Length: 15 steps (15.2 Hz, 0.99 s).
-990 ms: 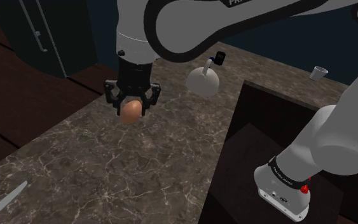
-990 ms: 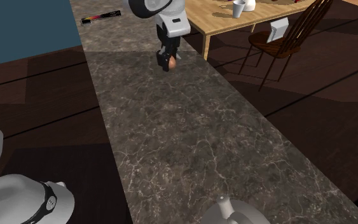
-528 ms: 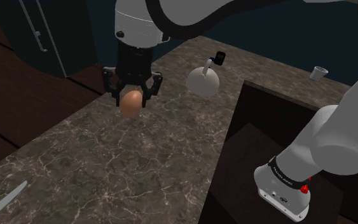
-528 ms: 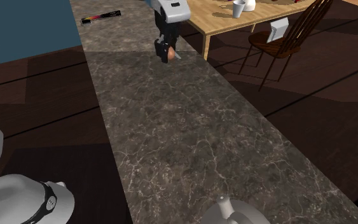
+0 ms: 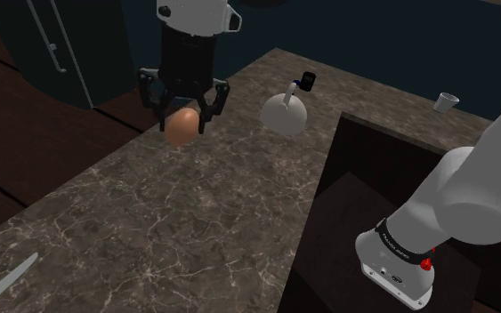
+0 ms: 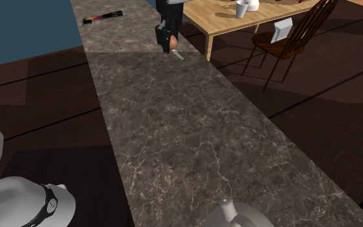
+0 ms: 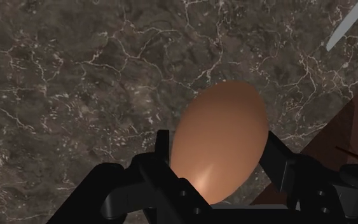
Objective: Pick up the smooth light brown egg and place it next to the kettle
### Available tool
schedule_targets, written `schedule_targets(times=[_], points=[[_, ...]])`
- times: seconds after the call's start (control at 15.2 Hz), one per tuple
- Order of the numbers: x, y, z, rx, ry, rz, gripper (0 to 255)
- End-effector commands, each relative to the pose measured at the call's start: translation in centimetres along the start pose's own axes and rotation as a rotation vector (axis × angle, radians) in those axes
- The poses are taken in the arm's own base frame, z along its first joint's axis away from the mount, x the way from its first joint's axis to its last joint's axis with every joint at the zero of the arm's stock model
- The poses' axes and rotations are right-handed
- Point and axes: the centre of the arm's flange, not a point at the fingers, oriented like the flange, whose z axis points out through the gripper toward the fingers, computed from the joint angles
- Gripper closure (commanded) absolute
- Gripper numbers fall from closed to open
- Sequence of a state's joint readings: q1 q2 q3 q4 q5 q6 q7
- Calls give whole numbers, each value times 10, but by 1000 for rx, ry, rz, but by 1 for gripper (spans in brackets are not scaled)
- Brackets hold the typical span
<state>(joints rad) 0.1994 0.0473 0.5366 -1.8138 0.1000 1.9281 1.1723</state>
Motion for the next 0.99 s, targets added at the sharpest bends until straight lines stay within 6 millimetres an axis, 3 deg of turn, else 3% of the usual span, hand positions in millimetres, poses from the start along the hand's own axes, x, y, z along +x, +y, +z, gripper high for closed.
schedule_targets(times=[0.0,0.92], points=[[8,10,-6,0,0,0,255],[113,160,-32,0,0,0,255]])
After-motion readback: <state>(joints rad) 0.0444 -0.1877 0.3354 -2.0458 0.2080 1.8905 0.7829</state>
